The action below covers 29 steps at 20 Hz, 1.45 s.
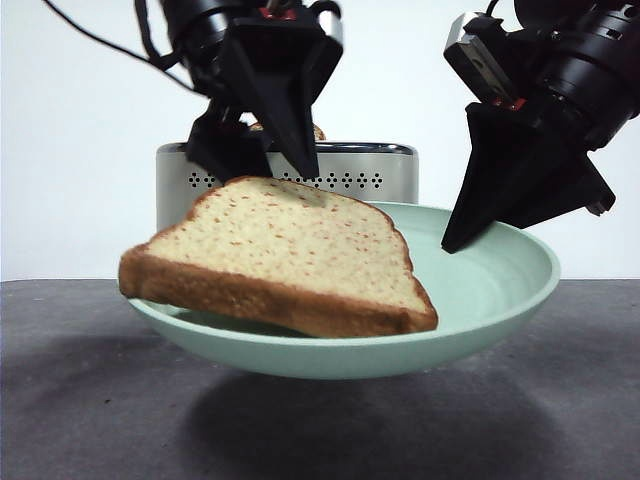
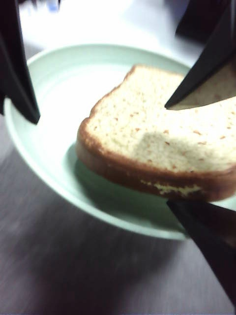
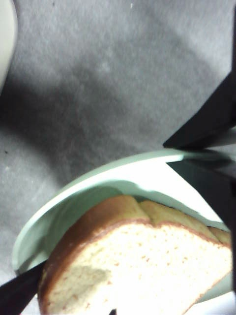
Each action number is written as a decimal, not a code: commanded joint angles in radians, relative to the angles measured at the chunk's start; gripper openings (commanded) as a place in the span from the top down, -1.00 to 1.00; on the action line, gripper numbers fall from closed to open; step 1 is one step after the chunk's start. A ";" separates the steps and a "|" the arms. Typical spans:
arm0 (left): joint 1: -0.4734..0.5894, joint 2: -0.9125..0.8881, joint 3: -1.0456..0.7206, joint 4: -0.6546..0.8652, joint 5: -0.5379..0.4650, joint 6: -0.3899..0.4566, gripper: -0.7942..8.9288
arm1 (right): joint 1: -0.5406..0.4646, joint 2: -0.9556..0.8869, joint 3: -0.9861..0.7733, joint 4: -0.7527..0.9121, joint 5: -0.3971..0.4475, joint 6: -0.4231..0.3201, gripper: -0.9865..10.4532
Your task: Take the bread from the toaster,put the bread on the plate,put the plate on the table
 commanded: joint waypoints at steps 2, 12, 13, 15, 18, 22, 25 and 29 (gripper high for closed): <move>-0.041 0.020 0.085 -0.021 -0.114 -0.032 0.22 | 0.006 0.010 0.009 0.008 0.024 0.010 0.82; -0.045 0.013 0.333 -0.165 -0.253 -0.123 0.30 | 0.006 0.027 0.009 0.029 0.054 0.016 0.82; -0.045 0.006 0.347 -0.166 -0.253 -0.132 0.31 | 0.006 0.035 0.009 0.033 0.054 0.018 0.82; -0.044 -0.011 0.375 -0.165 -0.256 -0.143 0.31 | 0.006 0.066 0.009 0.042 0.053 0.022 0.82; -0.044 -0.048 0.396 -0.165 -0.282 -0.164 0.31 | 0.006 0.127 0.008 0.071 0.053 0.026 0.82; -0.044 -0.121 0.396 -0.165 -0.377 -0.206 0.31 | 0.004 0.217 0.008 0.168 0.034 0.079 0.82; -0.044 -0.171 0.396 -0.165 -0.386 -0.212 0.31 | 0.012 0.274 0.008 0.214 0.021 0.097 0.82; -0.044 -0.201 0.396 -0.165 -0.404 -0.221 0.31 | 0.019 0.342 0.008 0.259 0.024 0.119 0.82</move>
